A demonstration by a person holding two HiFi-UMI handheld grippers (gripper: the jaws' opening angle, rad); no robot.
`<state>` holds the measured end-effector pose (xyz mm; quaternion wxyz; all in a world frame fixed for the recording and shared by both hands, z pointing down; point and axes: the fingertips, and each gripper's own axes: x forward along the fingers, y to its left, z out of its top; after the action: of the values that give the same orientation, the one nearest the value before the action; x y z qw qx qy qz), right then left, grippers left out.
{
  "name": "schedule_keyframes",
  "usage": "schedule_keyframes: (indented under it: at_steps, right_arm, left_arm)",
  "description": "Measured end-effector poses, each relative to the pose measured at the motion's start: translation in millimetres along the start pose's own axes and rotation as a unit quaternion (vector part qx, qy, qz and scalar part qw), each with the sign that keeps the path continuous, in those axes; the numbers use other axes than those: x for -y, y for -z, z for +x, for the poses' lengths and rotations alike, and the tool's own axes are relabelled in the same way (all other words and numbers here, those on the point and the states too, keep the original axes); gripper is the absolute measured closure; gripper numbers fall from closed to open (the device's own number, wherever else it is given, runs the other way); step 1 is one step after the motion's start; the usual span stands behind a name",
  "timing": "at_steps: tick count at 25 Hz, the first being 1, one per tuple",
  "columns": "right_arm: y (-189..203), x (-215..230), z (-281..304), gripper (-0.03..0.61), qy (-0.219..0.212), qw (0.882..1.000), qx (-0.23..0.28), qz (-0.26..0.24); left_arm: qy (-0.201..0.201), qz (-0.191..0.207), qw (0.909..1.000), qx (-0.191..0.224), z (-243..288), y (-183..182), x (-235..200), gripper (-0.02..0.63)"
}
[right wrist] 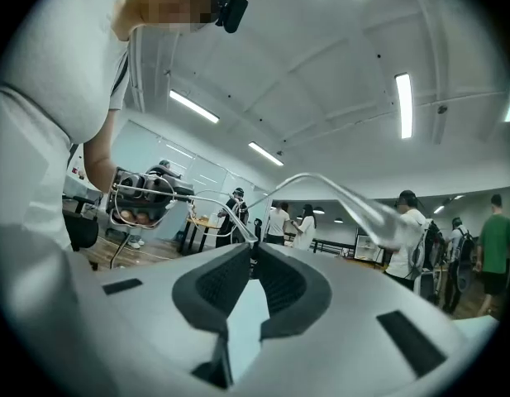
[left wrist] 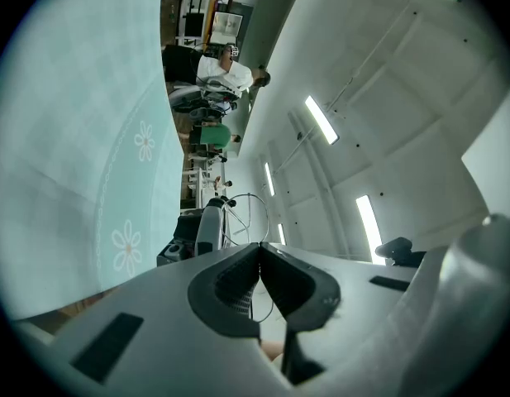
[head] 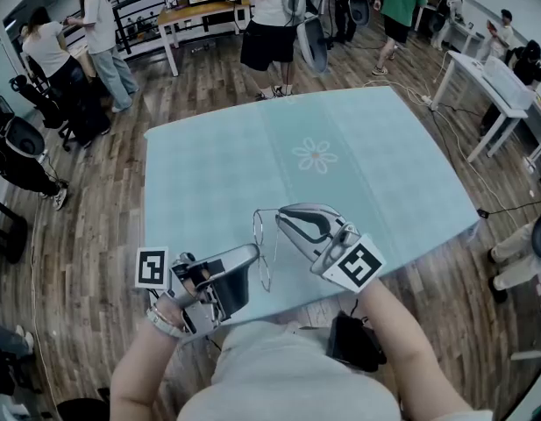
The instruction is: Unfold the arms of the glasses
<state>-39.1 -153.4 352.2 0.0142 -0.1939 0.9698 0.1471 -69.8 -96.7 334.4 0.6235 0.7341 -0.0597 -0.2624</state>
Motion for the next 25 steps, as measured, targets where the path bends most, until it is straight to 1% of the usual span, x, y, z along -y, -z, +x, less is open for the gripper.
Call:
schedule_keyframes:
  at_steps: [5,8,10,12,14,17,21,25]
  right_arm:
    - [3.5,5.7,-9.6,0.541,0.008,0.999,-0.001,0.033]
    - [6.8,8.6,-10.6,0.541,0.008,0.998,-0.002,0.067]
    - [10.1,10.0,-7.7,0.54,0.008,0.997,-0.004,0.081]
    - [12.8,8.1,-2.0,0.532,0.002,0.997,-0.01,0.076]
    - [10.5,4.1,5.2,0.508,-0.008,0.998,-0.015,0.062]
    - [1.6,0.0,10.3,0.506,-0.016,0.999,-0.001,0.043]
    - [2.5,1.3,4.9,0.515,-0.013,0.999,0.004,0.04]
    - [2.2,6.3,-7.7,0.515,-0.006,0.999,0.008,0.05]
  left_arm:
    - [0.002,0.002,1.0,0.007,-1.0,-3.7,-0.3,0.603]
    - [0.003,0.0,1.0,0.006,-0.2,-2.4,-0.6,0.601]
    - [0.004,-0.001,1.0,0.005,0.5,-2.0,-1.9,0.603]
    - [0.004,-0.002,1.0,0.003,0.2,-2.7,-2.9,0.603]
    - [0.003,-0.003,1.0,0.003,-0.7,-4.3,-2.8,0.601]
    - [0.0,-0.003,1.0,0.004,-2.2,-6.2,-3.8,0.603]
    - [-0.001,-0.004,0.9999,0.01,-0.8,-7.4,-4.7,0.603]
    - [-0.003,-0.004,0.9999,0.016,4.4,-7.2,-5.8,0.603]
